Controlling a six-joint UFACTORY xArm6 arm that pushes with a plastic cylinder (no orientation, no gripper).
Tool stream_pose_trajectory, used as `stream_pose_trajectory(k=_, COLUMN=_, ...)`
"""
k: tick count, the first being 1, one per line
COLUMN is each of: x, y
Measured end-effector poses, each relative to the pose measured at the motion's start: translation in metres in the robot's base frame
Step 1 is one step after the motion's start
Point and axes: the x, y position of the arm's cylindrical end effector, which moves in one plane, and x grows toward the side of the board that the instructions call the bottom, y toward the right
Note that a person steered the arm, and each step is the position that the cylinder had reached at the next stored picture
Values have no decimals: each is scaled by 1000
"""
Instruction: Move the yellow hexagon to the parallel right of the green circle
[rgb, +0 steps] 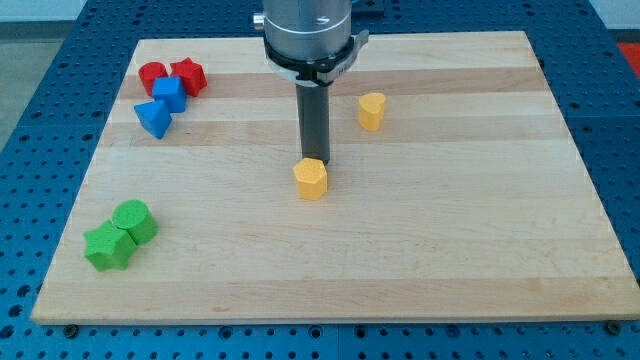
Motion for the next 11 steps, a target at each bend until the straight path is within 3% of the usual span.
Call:
stream_pose_trajectory(k=1, x=-44, y=3)
stream_pose_trajectory(k=4, x=13, y=31)
stream_pose_trajectory(k=5, x=13, y=31)
stream_pose_trajectory(k=9, x=47, y=-51)
stream_pose_trajectory(k=11, x=49, y=-33)
